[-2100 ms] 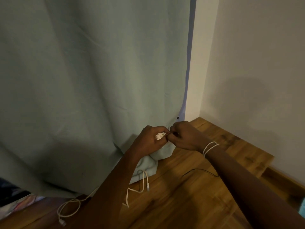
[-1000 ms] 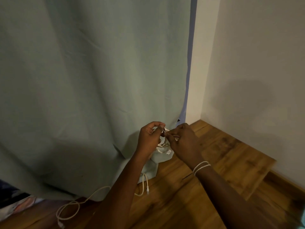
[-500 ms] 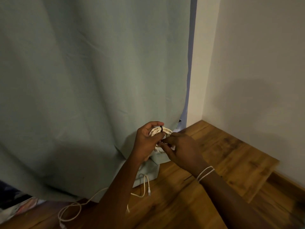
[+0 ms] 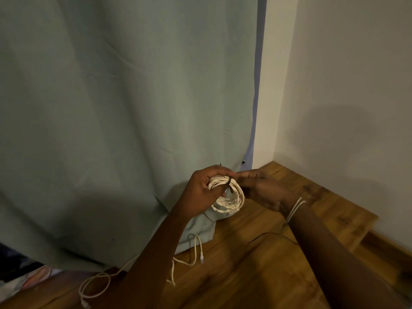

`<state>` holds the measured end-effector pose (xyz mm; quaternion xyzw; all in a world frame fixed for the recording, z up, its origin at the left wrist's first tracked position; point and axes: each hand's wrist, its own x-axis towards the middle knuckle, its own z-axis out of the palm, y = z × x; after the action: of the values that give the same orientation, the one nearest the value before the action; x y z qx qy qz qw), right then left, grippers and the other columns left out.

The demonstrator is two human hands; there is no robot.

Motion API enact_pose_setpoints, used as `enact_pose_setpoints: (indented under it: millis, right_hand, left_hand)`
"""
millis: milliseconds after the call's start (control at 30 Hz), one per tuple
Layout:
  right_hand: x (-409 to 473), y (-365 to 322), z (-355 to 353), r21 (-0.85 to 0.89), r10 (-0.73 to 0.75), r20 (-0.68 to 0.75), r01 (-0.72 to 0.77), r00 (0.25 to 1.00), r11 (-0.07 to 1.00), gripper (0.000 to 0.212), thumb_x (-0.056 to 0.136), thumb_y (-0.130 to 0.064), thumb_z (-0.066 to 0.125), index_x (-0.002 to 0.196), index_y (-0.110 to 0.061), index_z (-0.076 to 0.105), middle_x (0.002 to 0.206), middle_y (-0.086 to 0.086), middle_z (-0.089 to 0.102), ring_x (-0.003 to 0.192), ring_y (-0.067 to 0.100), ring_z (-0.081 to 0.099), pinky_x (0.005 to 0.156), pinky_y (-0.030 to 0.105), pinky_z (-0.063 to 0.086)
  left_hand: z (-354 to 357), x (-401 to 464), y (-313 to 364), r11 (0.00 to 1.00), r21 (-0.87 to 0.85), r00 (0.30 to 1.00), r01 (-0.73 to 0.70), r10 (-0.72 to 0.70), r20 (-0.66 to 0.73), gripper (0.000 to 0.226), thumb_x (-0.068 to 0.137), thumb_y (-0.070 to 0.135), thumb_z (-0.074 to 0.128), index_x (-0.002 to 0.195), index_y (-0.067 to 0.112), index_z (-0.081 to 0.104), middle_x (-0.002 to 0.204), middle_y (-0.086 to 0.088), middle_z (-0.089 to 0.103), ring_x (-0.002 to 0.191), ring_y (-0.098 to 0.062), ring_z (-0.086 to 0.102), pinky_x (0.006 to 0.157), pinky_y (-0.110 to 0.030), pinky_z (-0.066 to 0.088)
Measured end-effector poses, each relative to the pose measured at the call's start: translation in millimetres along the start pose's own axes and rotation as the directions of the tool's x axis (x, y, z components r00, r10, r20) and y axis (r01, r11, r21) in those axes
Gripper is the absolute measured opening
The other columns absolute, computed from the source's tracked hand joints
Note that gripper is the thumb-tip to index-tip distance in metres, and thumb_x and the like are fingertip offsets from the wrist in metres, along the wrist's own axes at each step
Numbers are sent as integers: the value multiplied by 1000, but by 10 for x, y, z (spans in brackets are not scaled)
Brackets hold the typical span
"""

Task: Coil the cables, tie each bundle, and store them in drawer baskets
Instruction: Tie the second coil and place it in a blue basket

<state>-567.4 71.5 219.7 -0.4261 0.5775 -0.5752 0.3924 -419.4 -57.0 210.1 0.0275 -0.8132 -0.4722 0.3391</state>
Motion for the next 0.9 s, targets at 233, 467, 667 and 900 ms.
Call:
enact_pose_setpoints:
  millis: [233,467,667,900]
  right_hand:
    - [-29,-59,10,247,34,99,-58,995,967,27,75,-29,75,95,-12,80,95,17,61,82,23,55,74,28,55]
    - [-52,-130,105,438,-148,46,114,988,892,17,83,-5,61,94,-1,74,81,9,73,68,14,68,62,21,57]
    - [-124,-173,94,328,-266,114,217,957,920,13,91,-3,54,92,2,66,75,4,68,62,8,62,55,17,51]
    - [-143,-214,18,58,-424,119,420,898,906,13,83,-5,63,87,-7,75,93,12,71,82,21,67,74,29,57]
  left_hand:
    - [134,28,97,994,72,992,-82,88,-85,26,80,1,76,93,23,75,119,12,41,94,-13,66,87,-27,56]
    - [154,-14,144,994,-103,990,-41,26,-139,29,72,6,69,94,23,72,104,10,52,95,-16,65,81,-25,55]
    - [141,-28,181,946,-320,993,-57,22,-113,17,81,1,55,90,12,65,89,-4,59,82,-27,65,75,-38,54]
    - [74,-41,166,925,-379,996,-39,6,-89,15,83,21,58,92,15,69,88,-6,65,80,-34,64,72,-43,51]
